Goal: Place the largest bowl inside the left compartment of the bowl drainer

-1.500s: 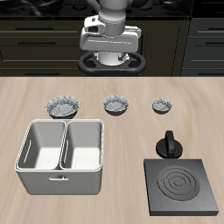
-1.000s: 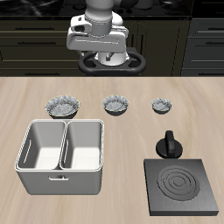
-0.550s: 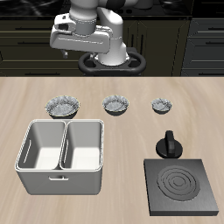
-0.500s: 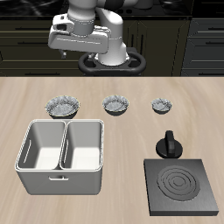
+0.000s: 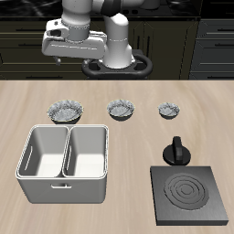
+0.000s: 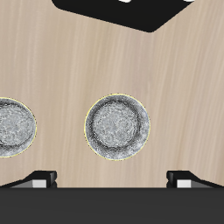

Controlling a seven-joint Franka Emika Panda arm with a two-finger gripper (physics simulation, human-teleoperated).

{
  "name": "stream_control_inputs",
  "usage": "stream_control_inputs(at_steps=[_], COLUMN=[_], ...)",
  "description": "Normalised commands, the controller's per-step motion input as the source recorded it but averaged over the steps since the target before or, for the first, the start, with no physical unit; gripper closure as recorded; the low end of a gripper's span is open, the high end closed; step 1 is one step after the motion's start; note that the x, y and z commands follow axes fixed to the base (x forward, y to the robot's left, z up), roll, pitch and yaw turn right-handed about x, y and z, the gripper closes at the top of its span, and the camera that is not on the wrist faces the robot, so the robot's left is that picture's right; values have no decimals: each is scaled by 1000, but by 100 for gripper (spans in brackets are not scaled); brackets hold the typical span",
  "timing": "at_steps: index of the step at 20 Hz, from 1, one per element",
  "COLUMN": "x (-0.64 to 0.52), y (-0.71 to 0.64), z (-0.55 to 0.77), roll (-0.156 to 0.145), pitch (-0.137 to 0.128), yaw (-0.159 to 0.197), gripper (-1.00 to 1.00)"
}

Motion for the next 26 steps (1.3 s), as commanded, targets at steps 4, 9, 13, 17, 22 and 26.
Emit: stream_control_inputs(at_steps=[4, 9, 13, 17, 22, 26], x=[-10, 49, 67, 31, -46, -4], y=[151, 85, -51, 4, 93, -2], z=[-135, -299, -381, -381, -500, -265], roll=[41, 30, 6, -4, 8, 4], pitch=[-20, -2, 10, 18, 24, 11], yaw=[17, -15, -23, -1, 9, -5], gripper=[-100, -100, -100, -100, -100, -100])
